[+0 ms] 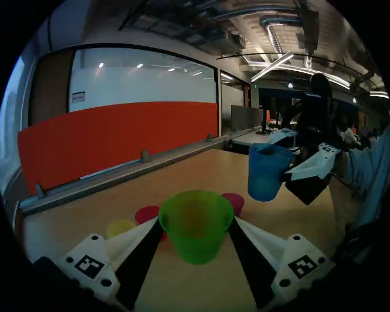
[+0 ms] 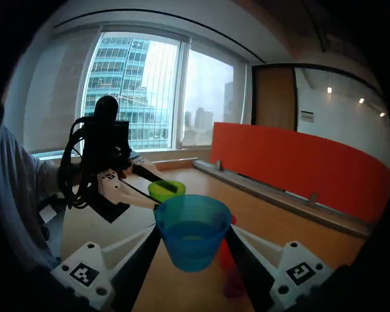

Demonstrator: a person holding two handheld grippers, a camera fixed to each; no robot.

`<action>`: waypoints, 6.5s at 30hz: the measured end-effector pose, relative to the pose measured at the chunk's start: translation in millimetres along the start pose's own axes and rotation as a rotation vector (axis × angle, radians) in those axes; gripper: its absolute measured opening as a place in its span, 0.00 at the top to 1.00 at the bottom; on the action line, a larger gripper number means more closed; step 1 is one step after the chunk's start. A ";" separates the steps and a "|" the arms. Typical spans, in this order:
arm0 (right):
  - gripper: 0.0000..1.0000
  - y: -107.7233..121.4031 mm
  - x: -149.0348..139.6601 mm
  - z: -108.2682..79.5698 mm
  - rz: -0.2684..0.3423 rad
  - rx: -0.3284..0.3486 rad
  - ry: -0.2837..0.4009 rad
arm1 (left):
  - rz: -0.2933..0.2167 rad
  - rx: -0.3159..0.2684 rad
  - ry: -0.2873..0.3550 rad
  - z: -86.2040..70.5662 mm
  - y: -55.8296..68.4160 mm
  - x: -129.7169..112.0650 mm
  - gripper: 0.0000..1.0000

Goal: Pour water

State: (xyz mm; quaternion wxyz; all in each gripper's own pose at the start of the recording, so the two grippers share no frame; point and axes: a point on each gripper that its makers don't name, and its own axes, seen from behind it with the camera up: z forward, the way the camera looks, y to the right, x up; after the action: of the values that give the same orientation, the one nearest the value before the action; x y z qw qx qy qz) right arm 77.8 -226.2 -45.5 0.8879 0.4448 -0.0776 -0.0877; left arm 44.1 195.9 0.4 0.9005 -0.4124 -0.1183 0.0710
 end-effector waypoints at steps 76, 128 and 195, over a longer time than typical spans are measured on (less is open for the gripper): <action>0.12 39.4 120.3 6.0 -0.438 -0.068 0.093 | 0.016 -0.089 0.147 7.0 56.5 35.8 0.13; 0.12 55.2 160.4 33.5 -0.990 -0.178 0.055 | 0.023 -0.119 0.171 13.3 61.4 55.7 0.14; 0.12 69.5 199.0 27.9 -1.281 -0.261 0.034 | 0.041 -0.123 0.183 13.3 67.9 63.5 0.14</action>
State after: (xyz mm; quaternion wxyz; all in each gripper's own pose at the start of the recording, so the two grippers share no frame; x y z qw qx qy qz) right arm 271.3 -251.7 38.8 0.7078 0.2928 0.2281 -0.6011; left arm 99.5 264.0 -32.9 0.8789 -0.4739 -0.0312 0.0442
